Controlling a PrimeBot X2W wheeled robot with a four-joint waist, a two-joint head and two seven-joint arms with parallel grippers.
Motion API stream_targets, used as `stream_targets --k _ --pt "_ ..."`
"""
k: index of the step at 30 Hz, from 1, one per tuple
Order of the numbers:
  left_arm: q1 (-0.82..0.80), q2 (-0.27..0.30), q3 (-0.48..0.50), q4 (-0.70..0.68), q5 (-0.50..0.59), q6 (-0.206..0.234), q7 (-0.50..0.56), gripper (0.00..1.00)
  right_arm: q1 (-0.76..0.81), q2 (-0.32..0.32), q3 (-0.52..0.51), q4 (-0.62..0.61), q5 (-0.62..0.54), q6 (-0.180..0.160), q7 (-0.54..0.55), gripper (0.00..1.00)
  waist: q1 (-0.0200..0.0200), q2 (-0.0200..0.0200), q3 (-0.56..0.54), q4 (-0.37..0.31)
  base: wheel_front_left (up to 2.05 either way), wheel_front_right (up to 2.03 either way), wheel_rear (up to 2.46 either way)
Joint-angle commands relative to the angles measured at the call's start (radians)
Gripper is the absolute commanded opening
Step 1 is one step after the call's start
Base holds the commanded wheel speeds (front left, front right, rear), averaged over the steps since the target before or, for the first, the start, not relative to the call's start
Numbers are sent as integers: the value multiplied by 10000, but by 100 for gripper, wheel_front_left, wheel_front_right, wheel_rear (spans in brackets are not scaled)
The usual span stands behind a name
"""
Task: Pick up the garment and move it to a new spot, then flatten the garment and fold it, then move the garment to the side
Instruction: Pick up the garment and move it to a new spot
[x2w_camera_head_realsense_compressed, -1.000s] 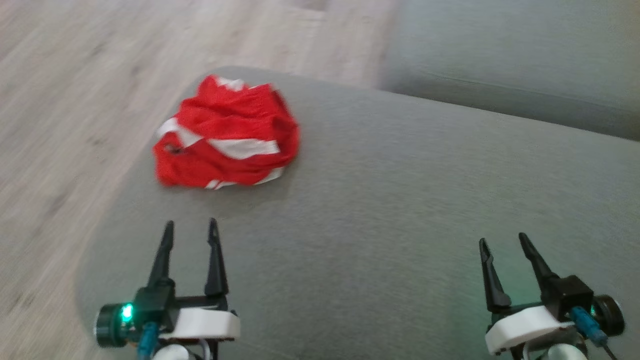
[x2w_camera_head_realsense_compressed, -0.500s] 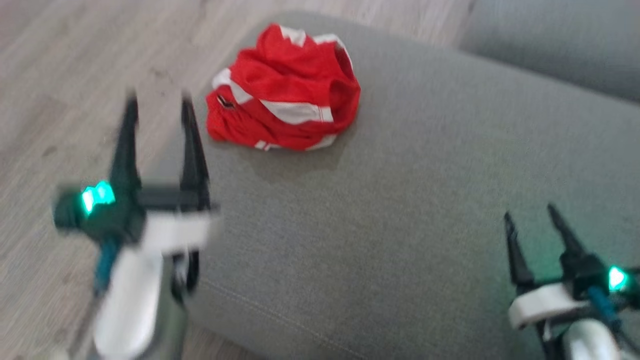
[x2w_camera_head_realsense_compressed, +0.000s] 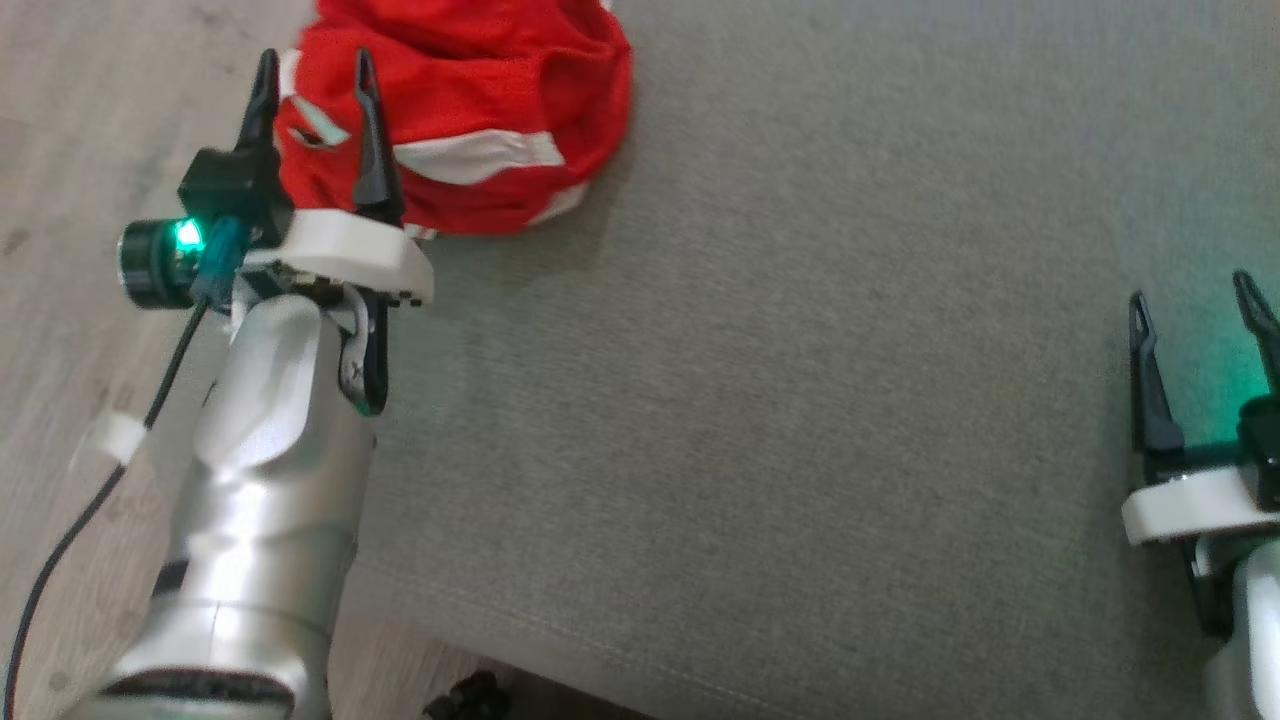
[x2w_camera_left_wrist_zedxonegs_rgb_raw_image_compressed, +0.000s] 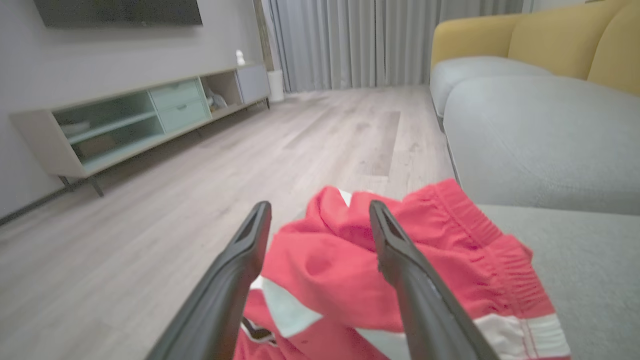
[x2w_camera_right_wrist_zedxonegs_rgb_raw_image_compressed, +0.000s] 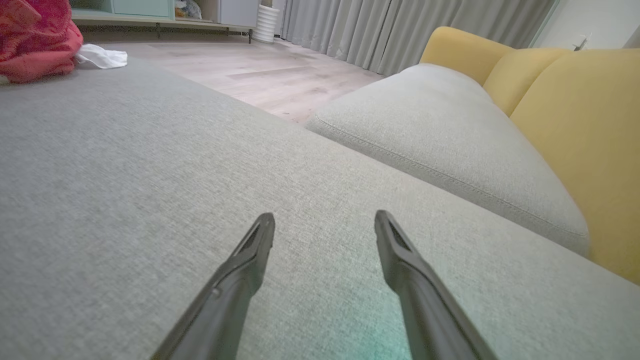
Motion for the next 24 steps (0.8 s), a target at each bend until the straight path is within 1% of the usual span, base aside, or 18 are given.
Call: stream_targets --k 1,5,8,9,10,11,12,16,20,24 --pt "-396 302 242 -117 -63 -42 -32 100 -232 -181 236 -353 -64 67 -109 100 -2 0 472 -384 0 0 0" --pt "-1036 251 37 1496 -431 -356 21 100 -440 -209 328 -390 -73 67 -109 100 -2 0 890 -579 0 0 0" --pt "-1434 239 3 2249 -574 -222 -21 100 -565 -250 374 -358 -43 67 -109 100 -2 0 1054 -664 0 0 0" --pt "-1520 236 9 2403 -637 -216 -37 91 -595 -256 384 -347 -39 67 -109 100 -2 0 1080 -682 0 0 0" --pt "-1594 234 3 2498 -681 -214 -53 4 -620 -257 390 -331 -36 67 -109 100 -2 0 1096 -697 0 0 0" --pt "-1646 233 -2 2557 -715 -212 -65 0 -647 -253 396 -309 -32 67 -109 100 -2 0 1098 -712 0 0 0" --pt "-1689 231 11 2550 -767 -241 -72 0 -674 -238 405 -277 -25 67 -109 100 -2 0 1070 -729 0 0 0" --pt "-1672 229 75 1756 -756 -330 -79 0 -785 -22 515 -144 42 67 -109 100 -2 0 712 -861 0 0 0" --pt "-1689 358 51 733 -441 -394 -81 0 -812 337 685 19 133 67 -109 100 -2 0 -8 -1137 0 0 0" --pt "-1975 474 -97 -460 -121 -695 -82 0 -705 722 756 151 272 67 -109 100 -2 0 -914 -1628 0 0 0"
